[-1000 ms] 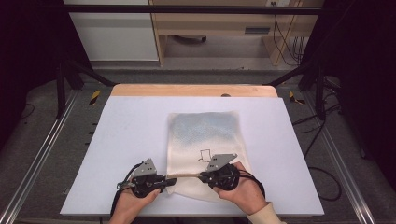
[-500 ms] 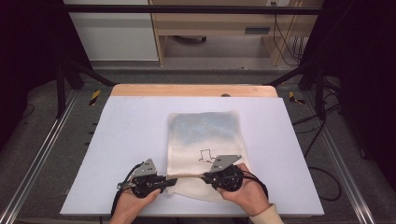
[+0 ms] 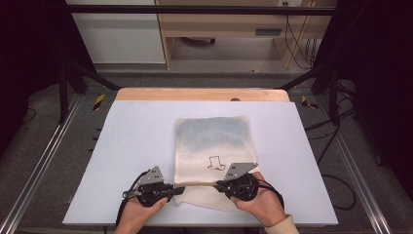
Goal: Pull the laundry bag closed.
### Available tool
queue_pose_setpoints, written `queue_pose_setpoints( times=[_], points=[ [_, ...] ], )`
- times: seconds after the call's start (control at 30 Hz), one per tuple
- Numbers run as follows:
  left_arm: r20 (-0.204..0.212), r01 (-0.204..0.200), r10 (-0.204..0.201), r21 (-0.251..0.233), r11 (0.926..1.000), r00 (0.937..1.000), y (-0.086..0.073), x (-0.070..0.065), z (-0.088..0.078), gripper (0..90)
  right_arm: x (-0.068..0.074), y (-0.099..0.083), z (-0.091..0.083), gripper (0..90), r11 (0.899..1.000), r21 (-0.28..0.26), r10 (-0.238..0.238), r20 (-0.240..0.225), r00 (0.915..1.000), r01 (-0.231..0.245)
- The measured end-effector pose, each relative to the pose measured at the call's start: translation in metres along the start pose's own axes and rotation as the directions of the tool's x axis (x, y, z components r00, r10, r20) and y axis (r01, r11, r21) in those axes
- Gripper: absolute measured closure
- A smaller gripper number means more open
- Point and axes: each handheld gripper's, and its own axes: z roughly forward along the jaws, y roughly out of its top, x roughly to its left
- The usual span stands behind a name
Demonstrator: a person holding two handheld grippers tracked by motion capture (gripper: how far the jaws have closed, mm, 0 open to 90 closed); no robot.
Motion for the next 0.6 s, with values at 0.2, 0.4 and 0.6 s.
queue_pose_setpoints(
  times=[0.2,0.4,0.6],
  points=[
    [-0.002,0.0,0.0,-0.001,1.0,1.0,-0.0003,0.0002,-0.0003,82.2,-0.0017,-0.0012,-0.002,82.2,1.0,-0.001,0.004,0.009,1.0,-0.004],
    [-0.005,0.0,0.0,0.002,1.0,1.0,-0.0002,-0.0006,0.0001,82.2,-0.0028,-0.0029,-0.004,82.3,1.0,-0.003,0.008,0.013,0.9999,-0.008],
    [-0.005,0.002,-0.002,0.001,1.0,1.0,0.0004,-0.0008,0.0003,82.2,-0.0062,-0.0057,-0.0075,82.3,1.0,-0.005,0.02,0.02,0.9996,-0.019]
  ],
)
